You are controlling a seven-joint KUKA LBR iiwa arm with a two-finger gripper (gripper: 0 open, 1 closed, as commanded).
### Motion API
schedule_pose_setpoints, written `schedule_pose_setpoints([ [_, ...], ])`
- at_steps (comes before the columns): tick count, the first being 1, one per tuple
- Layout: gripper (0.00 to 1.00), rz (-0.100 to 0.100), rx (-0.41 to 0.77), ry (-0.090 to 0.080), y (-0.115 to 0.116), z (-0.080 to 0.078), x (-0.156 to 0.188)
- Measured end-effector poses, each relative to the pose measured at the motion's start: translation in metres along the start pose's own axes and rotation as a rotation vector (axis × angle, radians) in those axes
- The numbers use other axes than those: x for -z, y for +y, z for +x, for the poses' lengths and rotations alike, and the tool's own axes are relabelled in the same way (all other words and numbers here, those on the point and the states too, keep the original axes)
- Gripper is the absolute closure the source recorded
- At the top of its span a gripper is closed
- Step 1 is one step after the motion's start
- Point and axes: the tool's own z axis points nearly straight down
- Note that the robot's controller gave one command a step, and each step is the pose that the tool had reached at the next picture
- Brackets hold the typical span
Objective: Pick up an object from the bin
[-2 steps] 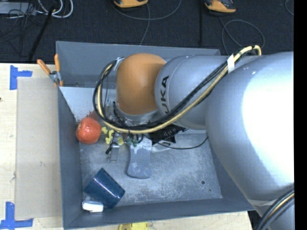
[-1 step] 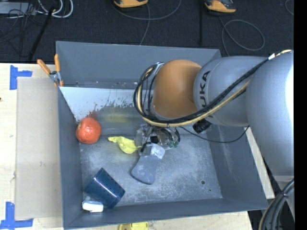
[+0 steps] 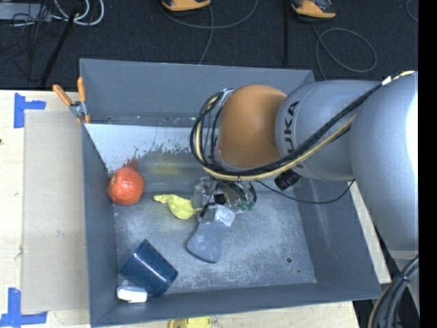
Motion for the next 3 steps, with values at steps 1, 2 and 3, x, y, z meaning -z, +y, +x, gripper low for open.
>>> schedule_pose_setpoints([
  [1,1.00,0.000,-0.001,-0.006,-0.011,0.001,0.153],
  [2,1.00,0.000,-0.002,-0.004,-0.011,0.001,0.152],
  [3,0.00,-0.001,0.019,0.005,-0.002,0.017,0.092],
])
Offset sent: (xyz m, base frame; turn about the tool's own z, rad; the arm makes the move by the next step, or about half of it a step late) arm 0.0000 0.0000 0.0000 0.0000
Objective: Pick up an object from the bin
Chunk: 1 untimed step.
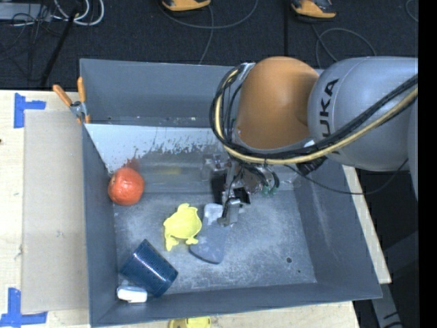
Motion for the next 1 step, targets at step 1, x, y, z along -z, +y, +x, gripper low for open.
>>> schedule_pose_setpoints([
  [1,0.00,0.000,-0.002,-0.006,-0.0005,-0.0015,0.0035],
])
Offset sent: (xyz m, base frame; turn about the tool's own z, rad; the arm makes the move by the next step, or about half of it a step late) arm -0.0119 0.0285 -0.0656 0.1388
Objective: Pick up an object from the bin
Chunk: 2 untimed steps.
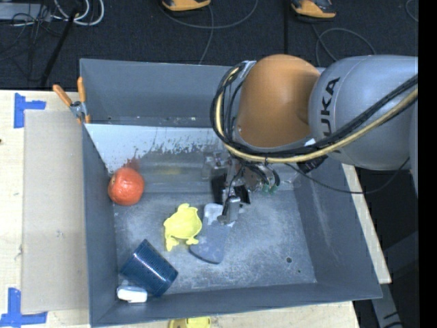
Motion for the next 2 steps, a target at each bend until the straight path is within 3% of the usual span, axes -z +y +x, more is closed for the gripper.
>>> schedule_pose_setpoints([
  [1,0.00,0.001,-0.073,-0.004,0.015,0.003,-0.035],
  [2,0.00,0.000,-0.031,0.000,0.044,-0.007,-0.071],
])
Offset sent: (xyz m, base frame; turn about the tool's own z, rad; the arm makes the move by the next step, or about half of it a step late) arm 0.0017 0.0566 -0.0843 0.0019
